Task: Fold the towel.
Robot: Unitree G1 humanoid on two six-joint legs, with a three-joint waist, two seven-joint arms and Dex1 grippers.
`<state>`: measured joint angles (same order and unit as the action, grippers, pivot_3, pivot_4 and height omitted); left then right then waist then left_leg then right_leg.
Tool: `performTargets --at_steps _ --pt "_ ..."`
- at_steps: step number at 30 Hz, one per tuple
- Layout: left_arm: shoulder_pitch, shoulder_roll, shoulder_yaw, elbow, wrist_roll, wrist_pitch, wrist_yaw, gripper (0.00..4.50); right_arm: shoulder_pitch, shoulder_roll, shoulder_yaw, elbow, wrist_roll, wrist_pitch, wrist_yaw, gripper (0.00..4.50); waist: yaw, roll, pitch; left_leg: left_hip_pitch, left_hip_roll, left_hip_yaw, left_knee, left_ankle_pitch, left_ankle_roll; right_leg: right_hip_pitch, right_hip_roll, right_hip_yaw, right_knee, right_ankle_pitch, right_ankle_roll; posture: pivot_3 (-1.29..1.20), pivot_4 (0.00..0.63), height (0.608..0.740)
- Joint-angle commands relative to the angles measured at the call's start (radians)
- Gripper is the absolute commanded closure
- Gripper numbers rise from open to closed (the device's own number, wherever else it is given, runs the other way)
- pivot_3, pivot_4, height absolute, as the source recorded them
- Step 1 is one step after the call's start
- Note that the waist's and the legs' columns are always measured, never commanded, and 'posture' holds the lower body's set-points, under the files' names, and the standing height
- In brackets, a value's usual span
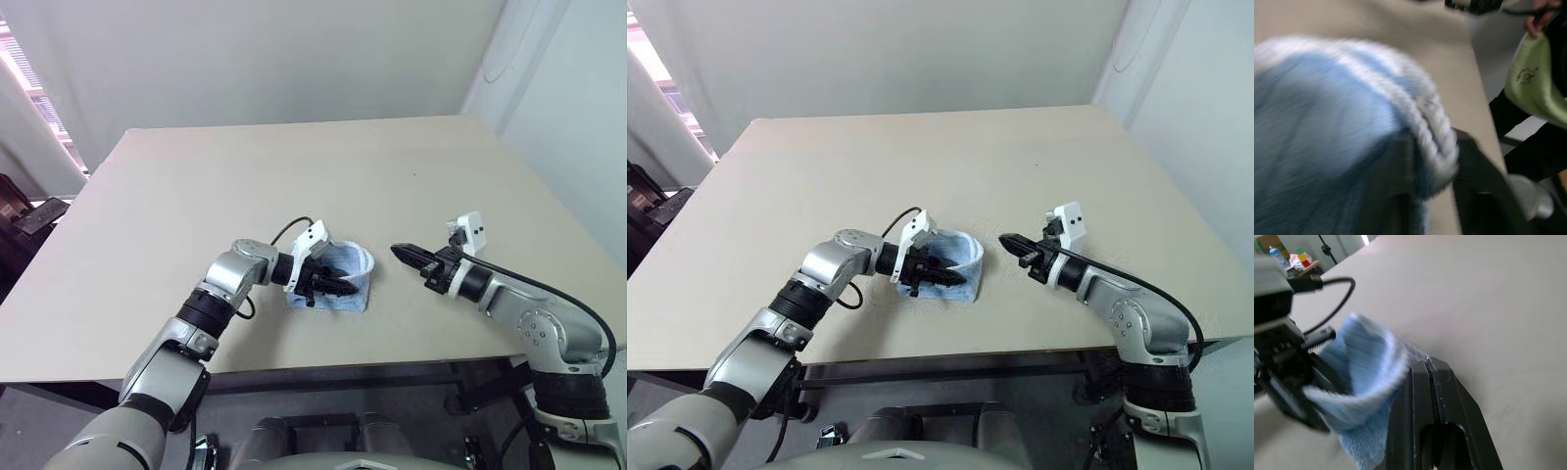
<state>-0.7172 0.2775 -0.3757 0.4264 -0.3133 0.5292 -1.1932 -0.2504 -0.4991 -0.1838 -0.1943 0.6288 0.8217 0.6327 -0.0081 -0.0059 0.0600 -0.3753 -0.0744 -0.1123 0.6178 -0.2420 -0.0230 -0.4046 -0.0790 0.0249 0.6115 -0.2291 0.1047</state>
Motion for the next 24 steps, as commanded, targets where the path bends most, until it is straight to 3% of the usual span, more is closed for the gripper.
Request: performTargets --at_steps 1,6,11,14,17,24 --pt "0.009 0.000 0.041 -0.035 -0.008 -0.021 -0.010 2.05 -0.035 -0.007 -0.008 -0.007 0.011 -0.020 0.010 4.50 0.000 0.000 0.000 0.000 0.000 0.000 0.000 0.000 0.000 0.000 0.000 0.000 0.000 0.000 0.000 0.00 0.000 0.740" --pt "0.065 0.040 0.070 -0.182 -0.047 -0.061 -0.059 0.24 -0.062 0.010 -0.014 0.027 0.021 -0.027 0.017 4.50 -0.003 0.000 0.000 0.000 0.000 0.000 0.000 0.000 0.000 0.000 0.000 0.000 0.000 0.001 0.001 0.00 0.000 0.740" --pt "0.057 0.099 0.180 -0.315 -0.114 -0.066 -0.060 0.24 -0.108 0.013 -0.024 0.028 0.058 -0.039 0.057 4.50 -0.002 0.000 0.000 0.001 0.000 0.000 0.000 0.000 0.000 0.000 0.000 0.000 0.001 0.001 -0.001 0.00 0.000 0.740" --pt "-0.016 0.107 0.300 -0.215 -0.114 -0.076 0.064 0.24 -0.150 0.013 0.028 0.001 0.046 -0.075 0.097 4.50 -0.002 0.000 0.000 0.001 0.000 -0.001 0.003 0.000 0.000 0.001 0.001 0.000 0.002 -0.001 0.001 0.00 0.000 0.740" --pt "-0.037 0.149 0.345 -0.112 -0.091 -0.129 0.070 1.13 -0.194 0.028 0.064 0.016 0.048 -0.079 0.124 4.50 -0.009 0.001 0.000 0.002 0.001 -0.001 0.005 0.000 0.000 0.002 0.001 -0.001 0.003 -0.001 0.004 0.00 0.000 0.740" --pt "-0.003 0.161 0.321 0.071 -0.014 -0.271 0.047 3.77 -0.228 0.084 0.208 0.127 -0.035 -0.140 0.185 4.50 0.000 0.000 0.000 0.001 0.000 -0.001 0.006 0.000 0.000 0.002 0.001 -0.001 0.003 0.003 0.002 0.00 0.000 0.740"
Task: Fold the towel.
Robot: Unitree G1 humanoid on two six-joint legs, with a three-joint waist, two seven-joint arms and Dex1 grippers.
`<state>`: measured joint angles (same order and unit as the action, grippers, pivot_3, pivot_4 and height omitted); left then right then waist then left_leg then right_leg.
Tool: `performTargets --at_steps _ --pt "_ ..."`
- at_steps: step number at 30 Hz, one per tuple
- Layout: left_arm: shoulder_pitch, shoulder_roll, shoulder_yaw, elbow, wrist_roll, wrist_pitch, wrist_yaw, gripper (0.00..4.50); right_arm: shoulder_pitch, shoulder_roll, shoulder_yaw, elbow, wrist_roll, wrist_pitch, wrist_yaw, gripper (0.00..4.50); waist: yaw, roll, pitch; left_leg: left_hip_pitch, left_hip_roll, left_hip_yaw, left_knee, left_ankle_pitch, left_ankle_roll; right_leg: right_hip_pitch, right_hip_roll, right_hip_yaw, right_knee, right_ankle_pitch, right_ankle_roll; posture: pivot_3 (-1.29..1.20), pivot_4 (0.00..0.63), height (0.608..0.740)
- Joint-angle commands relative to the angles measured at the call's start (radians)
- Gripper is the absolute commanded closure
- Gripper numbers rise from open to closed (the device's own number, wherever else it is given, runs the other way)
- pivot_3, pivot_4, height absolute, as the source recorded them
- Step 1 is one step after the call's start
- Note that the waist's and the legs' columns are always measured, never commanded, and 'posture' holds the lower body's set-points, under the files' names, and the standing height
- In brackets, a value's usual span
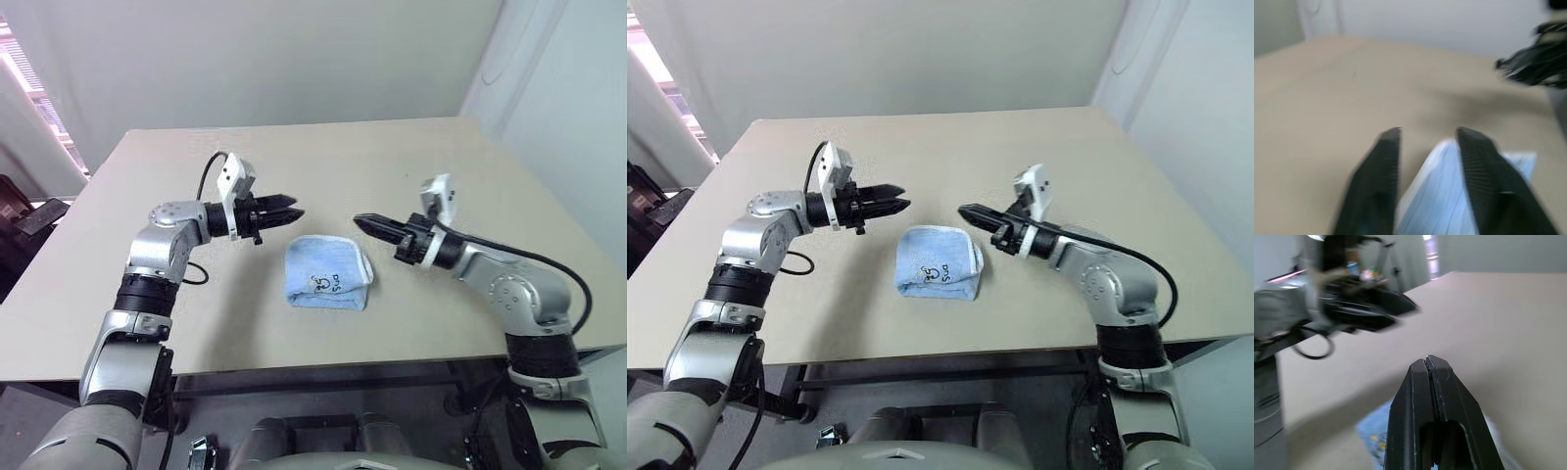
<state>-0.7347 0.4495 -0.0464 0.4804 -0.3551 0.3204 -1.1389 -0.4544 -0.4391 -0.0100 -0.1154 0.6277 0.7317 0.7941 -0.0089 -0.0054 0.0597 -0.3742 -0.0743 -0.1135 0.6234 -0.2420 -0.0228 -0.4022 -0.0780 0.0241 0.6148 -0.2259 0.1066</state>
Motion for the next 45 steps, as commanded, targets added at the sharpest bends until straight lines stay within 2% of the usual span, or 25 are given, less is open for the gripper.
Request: performTargets --at_steps 1,2,11,19,25,27,29,31,34,37,39,42,45 --pt "0.032 -0.020 -0.022 0.024 0.044 -0.089 -0.008 4.15 -0.028 0.037 0.050 0.077 -0.050 -0.068 0.028 4.50 0.000 0.000 0.000 0.000 0.000 0.000 0.000 0.000 0.000 0.000 0.000 0.000 0.000 0.000 0.000 0.00 0.000 0.740" --pt "0.052 -0.030 -0.042 0.026 0.066 -0.123 -0.012 4.47 -0.034 0.050 0.065 0.110 -0.070 -0.090 0.030 4.50 0.000 0.000 0.000 0.000 -0.001 0.000 0.000 0.000 0.000 0.000 -0.001 0.000 0.000 0.000 0.000 0.00 0.000 0.740" --pt "0.099 -0.167 -0.063 0.130 0.109 -0.237 0.023 4.47 -0.064 0.122 0.109 0.383 -0.191 -0.186 0.026 4.50 -0.004 0.000 0.000 0.001 -0.001 0.000 0.003 0.000 0.000 0.001 0.000 0.000 0.002 0.001 0.000 0.00 0.000 0.740" --pt "0.102 -0.228 -0.060 0.425 0.187 -0.371 0.102 4.47 0.015 0.146 0.175 0.450 -0.286 -0.244 0.055 4.50 -0.004 0.000 -0.001 0.001 -0.001 0.000 0.005 0.000 0.000 0.001 0.000 0.000 0.004 0.001 0.000 0.00 0.000 0.740" --pt "0.094 -0.237 -0.042 0.414 0.171 -0.397 0.054 4.47 0.007 0.147 0.177 0.469 -0.332 -0.278 0.050 4.50 -0.004 -0.001 -0.002 0.008 0.000 -0.001 0.008 0.000 0.000 0.010 0.000 0.000 0.004 -0.002 0.003 0.00 0.000 0.740" --pt "0.092 -0.230 -0.030 0.387 0.152 -0.369 0.030 4.50 0.017 0.144 0.174 0.444 -0.323 -0.269 0.071 4.15 -0.005 0.000 -0.002 0.008 0.000 -0.001 0.007 0.000 0.000 0.010 0.000 0.000 0.004 -0.002 0.003 0.00 0.000 0.740" --pt "0.088 -0.218 -0.018 0.355 0.136 -0.336 0.010 4.50 0.011 0.154 0.146 0.422 -0.294 -0.235 0.067 3.60 -0.005 0.000 -0.002 0.008 0.000 -0.001 0.007 0.000 0.000 0.009 0.000 0.000 0.004 -0.002 0.003 0.00 0.000 0.740" --pt "0.083 -0.208 0.006 0.310 0.099 -0.281 -0.010 4.09 0.005 0.161 0.117 0.380 -0.254 -0.195 0.064 2.89 -0.005 0.000 -0.002 0.006 0.000 -0.001 0.007 0.000 0.000 0.007 0.000 0.000 0.004 0.000 0.003 0.00 0.000 0.740" --pt "0.089 -0.178 0.038 0.191 0.039 -0.184 -0.045 3.19 -0.012 0.157 0.058 0.281 -0.161 -0.078 0.053 1.87 -0.005 0.000 -0.002 0.001 0.000 -0.002 0.007 0.000 0.000 0.002 0.000 0.000 0.004 0.003 0.002 0.00 0.000 0.740" --pt "0.100 -0.141 0.069 0.069 -0.005 -0.087 -0.034 2.09 -0.044 0.139 -0.026 0.205 -0.064 0.047 0.025 0.74 -0.005 0.000 -0.001 0.001 0.000 -0.002 0.007 0.000 0.000 0.001 0.000 0.000 0.005 0.003 0.002 0.00 0.000 0.740" --pt "0.118 -0.109 0.076 -0.008 -0.012 -0.044 -0.016 1.31 -0.090 0.128 -0.131 0.211 0.040 0.174 -0.022 0.00 -0.005 0.000 -0.001 0.001 0.000 -0.002 0.007 0.000 0.000 0.001 0.000 0.000 0.005 0.003 0.002 0.00 0.000 0.740" --pt "0.192 -0.062 0.084 -0.161 -0.024 -0.025 -0.008 0.25 -0.178 0.050 -0.296 0.348 0.186 0.411 -0.048 0.00 -0.004 0.001 -0.001 0.001 0.000 -0.002 0.006 0.000 0.000 0.002 0.000 0.000 0.004 0.003 0.002 0.00 0.000 0.740" --pt "0.276 -0.008 0.048 -0.275 -0.007 -0.036 -0.035 0.25 -0.208 -0.019 -0.342 0.481 0.208 0.544 -0.061 0.00 -0.001 0.000 -0.001 0.001 0.000 -0.001 0.005 0.000 0.001 0.002 0.000 0.000 0.002 0.001 -0.002 0.00 0.000 0.740"
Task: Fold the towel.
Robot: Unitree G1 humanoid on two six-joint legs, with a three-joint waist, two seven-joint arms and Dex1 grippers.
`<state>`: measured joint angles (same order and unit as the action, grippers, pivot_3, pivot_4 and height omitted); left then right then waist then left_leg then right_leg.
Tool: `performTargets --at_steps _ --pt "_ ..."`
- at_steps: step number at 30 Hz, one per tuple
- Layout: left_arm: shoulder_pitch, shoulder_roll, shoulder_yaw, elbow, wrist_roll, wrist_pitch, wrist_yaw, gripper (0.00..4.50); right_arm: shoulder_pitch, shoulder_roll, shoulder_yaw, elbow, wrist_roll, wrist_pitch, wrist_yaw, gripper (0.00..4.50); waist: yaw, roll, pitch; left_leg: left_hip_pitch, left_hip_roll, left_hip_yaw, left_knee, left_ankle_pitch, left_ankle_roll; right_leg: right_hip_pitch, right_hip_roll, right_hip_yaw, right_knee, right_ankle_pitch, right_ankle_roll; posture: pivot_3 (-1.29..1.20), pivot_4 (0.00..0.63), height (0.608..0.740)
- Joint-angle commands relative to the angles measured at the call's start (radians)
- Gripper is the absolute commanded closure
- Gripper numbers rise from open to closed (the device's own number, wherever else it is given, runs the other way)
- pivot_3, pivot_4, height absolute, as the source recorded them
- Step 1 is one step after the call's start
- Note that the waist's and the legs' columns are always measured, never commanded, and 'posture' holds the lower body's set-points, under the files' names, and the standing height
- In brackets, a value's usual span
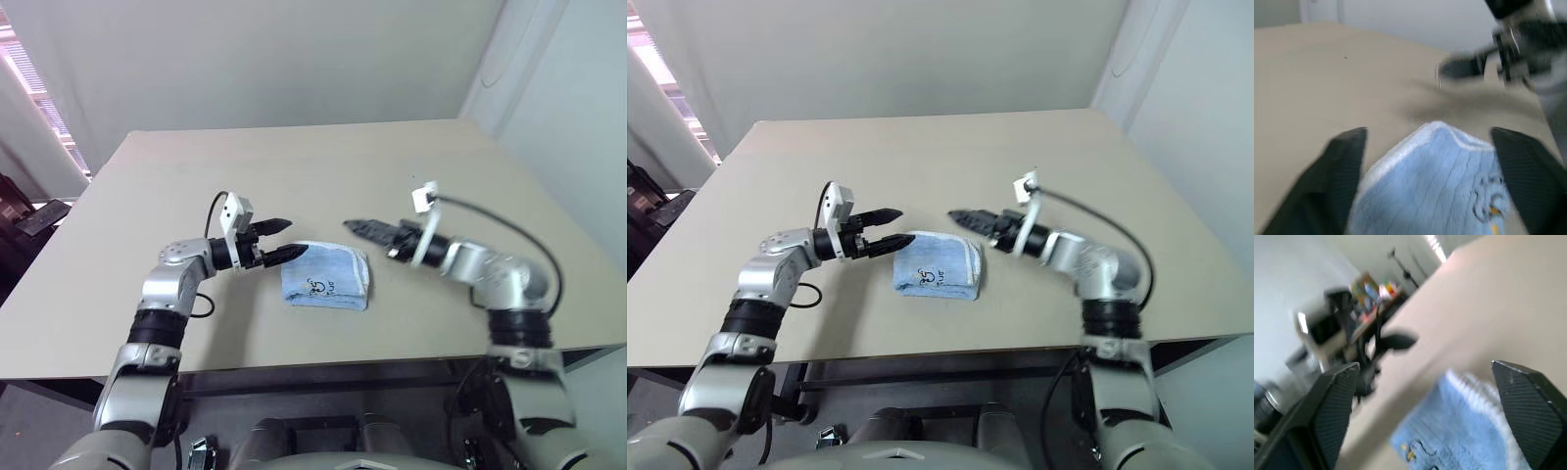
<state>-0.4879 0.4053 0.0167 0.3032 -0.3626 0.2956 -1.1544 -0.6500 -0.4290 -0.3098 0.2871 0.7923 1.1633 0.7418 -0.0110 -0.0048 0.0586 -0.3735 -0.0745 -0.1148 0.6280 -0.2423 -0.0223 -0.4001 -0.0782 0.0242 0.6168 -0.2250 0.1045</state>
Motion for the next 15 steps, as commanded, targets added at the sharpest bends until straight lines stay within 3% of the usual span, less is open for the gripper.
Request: performTargets --at_steps 1,8,15 --pt "0.054 0.052 -0.028 -0.123 0.010 -0.017 -0.028 0.25 -0.003 -0.054 -0.026 0.086 0.039 0.135 0.010 0.00 0.001 0.000 0.000 0.000 0.000 0.000 0.000 0.000 0.000 0.000 0.000 0.000 -0.001 0.000 0.000 0.00 0.000 0.740" --pt "0.151 0.104 -0.060 -0.200 0.021 -0.026 -0.034 0.25 0.027 -0.170 0.106 0.166 0.002 0.262 0.117 0.00 -0.004 0.001 0.001 -0.001 0.000 0.003 0.001 0.000 0.001 -0.001 0.000 0.001 0.000 0.000 0.000 0.00 0.000 0.740" --pt "0.163 0.101 -0.077 -0.201 0.026 -0.047 -0.014 0.25 0.005 -0.116 0.158 0.274 -0.036 0.305 0.113 0.00 -0.004 0.001 0.001 0.000 0.001 0.003 0.002 0.000 0.001 0.001 0.001 0.000 0.000 -0.002 0.002 0.00 0.000 0.740"
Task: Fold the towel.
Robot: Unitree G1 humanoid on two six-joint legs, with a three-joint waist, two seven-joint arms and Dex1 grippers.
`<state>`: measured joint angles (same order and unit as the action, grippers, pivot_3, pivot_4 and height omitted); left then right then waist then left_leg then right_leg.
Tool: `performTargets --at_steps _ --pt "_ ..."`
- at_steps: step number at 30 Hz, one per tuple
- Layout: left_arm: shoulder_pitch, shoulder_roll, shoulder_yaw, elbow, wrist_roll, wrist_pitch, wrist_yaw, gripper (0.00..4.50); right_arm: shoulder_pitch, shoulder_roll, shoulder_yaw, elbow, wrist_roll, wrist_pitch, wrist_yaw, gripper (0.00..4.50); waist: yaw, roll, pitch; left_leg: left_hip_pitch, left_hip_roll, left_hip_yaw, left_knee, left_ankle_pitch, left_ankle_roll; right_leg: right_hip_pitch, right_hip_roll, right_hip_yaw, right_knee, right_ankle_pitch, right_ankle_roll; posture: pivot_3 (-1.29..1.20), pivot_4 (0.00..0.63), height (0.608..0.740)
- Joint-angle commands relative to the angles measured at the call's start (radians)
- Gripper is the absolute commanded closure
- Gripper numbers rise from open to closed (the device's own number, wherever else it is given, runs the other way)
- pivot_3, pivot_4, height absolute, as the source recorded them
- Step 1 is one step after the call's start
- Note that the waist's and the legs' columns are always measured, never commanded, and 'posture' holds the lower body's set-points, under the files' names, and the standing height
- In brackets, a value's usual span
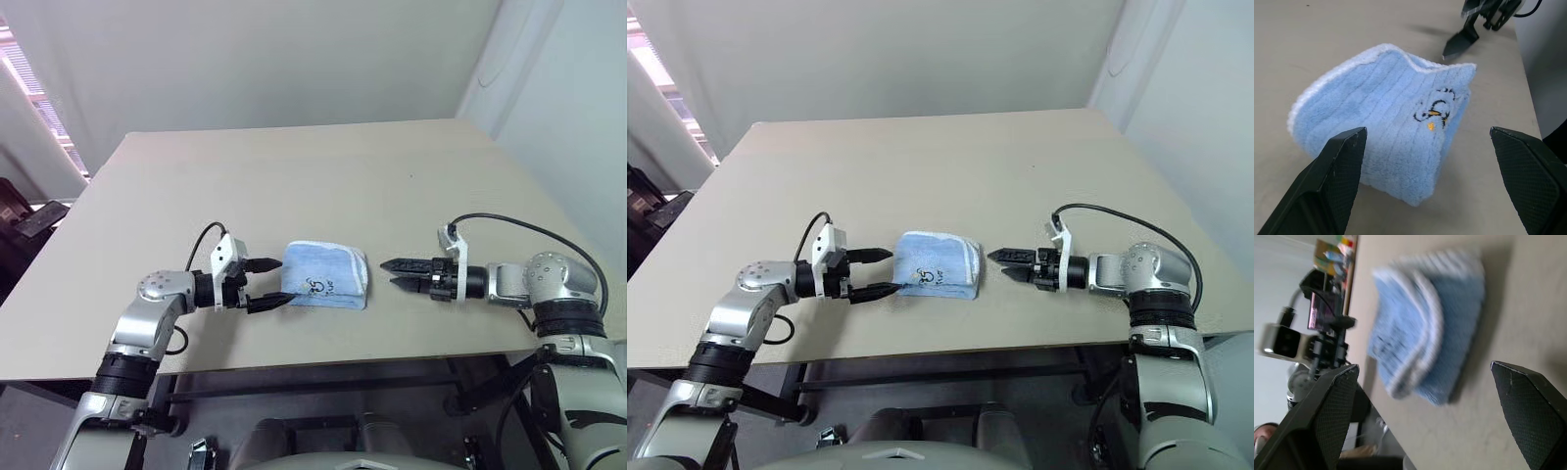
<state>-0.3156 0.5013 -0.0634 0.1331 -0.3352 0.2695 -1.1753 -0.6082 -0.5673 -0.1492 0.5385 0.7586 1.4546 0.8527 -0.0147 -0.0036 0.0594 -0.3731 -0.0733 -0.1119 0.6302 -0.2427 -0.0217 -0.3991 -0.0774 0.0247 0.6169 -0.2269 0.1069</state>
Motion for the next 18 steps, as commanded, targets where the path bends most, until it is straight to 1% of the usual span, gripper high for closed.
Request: performTargets --at_steps 1,7,12,18 --pt "-0.010 0.005 0.002 -0.031 -0.004 -0.020 0.007 0.25 -0.048 0.042 -0.004 0.048 -0.009 0.008 -0.005 0.00 -0.001 0.000 0.000 0.000 0.000 0.000 0.000 0.000 0.000 0.000 0.000 0.000 0.000 0.000 0.000 0.00 0.000 0.740" --pt "-0.025 -0.007 -0.018 -0.008 0.017 -0.051 0.015 0.25 -0.106 0.148 0.005 0.141 -0.049 -0.026 -0.022 0.00 -0.007 0.000 0.000 0.001 0.001 0.000 0.000 0.000 0.000 0.000 0.001 0.000 0.001 0.002 -0.002 0.00 0.000 0.740" --pt "-0.008 -0.017 -0.043 -0.034 0.022 -0.056 0.021 0.25 -0.141 0.211 0.011 0.192 -0.082 -0.064 -0.026 0.00 -0.008 0.000 0.000 0.001 0.001 0.000 0.000 0.000 0.000 0.000 0.002 0.000 0.002 0.002 -0.003 0.00 0.000 0.740" --pt "-0.007 -0.015 -0.046 -0.035 0.024 -0.065 0.030 0.25 -0.172 0.270 -0.001 0.237 -0.113 -0.096 -0.045 0.00 -0.037 0.000 -0.001 0.002 0.001 0.000 0.000 0.000 0.000 0.000 0.003 0.001 0.003 0.002 -0.002 0.00 0.000 0.740"
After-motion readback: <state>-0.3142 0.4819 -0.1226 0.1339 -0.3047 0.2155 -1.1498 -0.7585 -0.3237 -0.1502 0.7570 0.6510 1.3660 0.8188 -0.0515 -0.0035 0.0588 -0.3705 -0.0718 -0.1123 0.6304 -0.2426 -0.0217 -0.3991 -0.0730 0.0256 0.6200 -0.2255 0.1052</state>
